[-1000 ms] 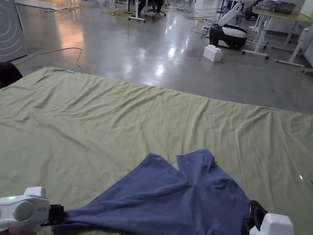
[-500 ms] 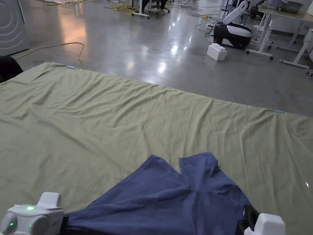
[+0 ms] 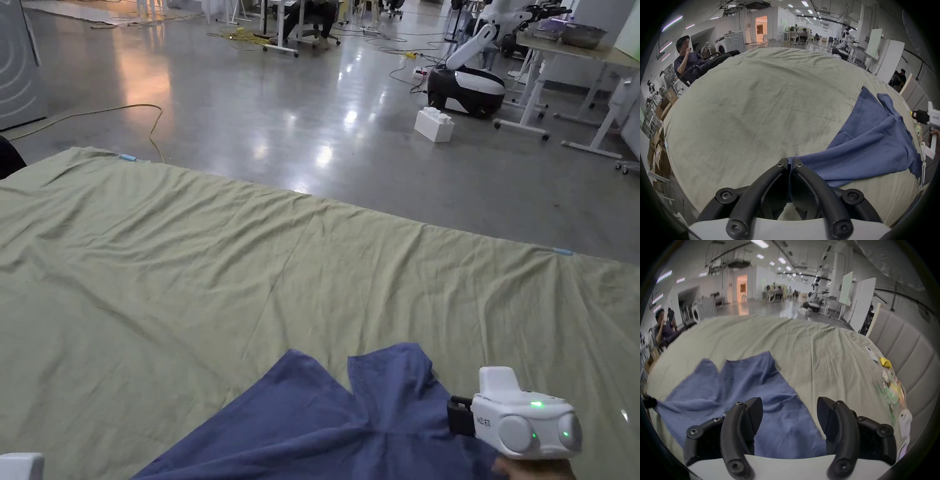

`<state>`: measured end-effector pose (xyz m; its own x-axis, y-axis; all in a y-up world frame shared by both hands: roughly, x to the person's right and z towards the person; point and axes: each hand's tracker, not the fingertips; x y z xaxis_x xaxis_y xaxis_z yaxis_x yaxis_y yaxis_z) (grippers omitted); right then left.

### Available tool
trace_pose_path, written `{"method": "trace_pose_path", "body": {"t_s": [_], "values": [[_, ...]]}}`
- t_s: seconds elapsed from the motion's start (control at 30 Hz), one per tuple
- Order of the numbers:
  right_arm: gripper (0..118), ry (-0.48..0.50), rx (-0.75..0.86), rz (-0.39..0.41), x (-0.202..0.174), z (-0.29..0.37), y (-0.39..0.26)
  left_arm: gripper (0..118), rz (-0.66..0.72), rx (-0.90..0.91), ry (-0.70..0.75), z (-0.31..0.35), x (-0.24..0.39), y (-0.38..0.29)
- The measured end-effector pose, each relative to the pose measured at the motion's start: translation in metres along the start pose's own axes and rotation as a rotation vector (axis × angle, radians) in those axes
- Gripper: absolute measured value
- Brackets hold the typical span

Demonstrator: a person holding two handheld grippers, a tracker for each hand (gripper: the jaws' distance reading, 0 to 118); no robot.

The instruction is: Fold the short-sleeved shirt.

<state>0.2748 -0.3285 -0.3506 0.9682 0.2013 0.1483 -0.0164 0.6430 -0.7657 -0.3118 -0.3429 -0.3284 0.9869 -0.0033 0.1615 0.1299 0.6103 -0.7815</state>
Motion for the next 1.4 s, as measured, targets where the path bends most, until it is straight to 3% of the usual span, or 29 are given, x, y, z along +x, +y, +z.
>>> {"method": "trace_pose_path", "body": {"t_s": [0.07, 0.2, 0.27, 0.33, 0.43, 0.53, 0.57, 0.8, 1.4], "values": [[75, 0.021, -0.08, -0.013, 0.001, -0.026, 0.003, 5, -0.025, -0.004, 0.014, -0.001, 0.004, 0.003], [78, 0.016, -0.17, 0.034, -0.002, -0.059, 0.001, 5, -0.039, -0.007, 0.024, -0.003, 0.006, 0.004], [74, 0.087, -0.166, -0.015, -0.001, -0.062, 0.001, 5, -0.045, -0.008, 0.026, -0.004, 0.007, 0.002], [72, 0.069, -0.17, -0.052, -0.002, -0.06, 0.004, 5, -0.047, -0.011, 0.029, -0.008, 0.006, -0.001], [48, 0.06, -0.141, -0.015, -0.009, -0.058, 0.004, 5, -0.045, -0.013, 0.033, -0.01, 0.008, -0.005], [9, 0.015, -0.109, 0.076, -0.019, -0.052, 0.002, 5, -0.059, -0.002, 0.045, -0.009, 0.01, -0.006], [5, 0.002, -0.089, 0.083, -0.022, -0.047, 0.001, 5, -0.06, 0.003, 0.046, -0.009, 0.01, -0.005], [3, -0.032, 0.114, -0.041, -0.005, 0.024, 0.003, 5, -0.045, 0.097, 0.022, 0.017, 0.012, 0.018], [3, -0.296, 0.603, -0.131, 0.088, 0.293, 0.051, 5, -0.036, 0.5, -0.149, 0.147, 0.073, 0.181]]}}
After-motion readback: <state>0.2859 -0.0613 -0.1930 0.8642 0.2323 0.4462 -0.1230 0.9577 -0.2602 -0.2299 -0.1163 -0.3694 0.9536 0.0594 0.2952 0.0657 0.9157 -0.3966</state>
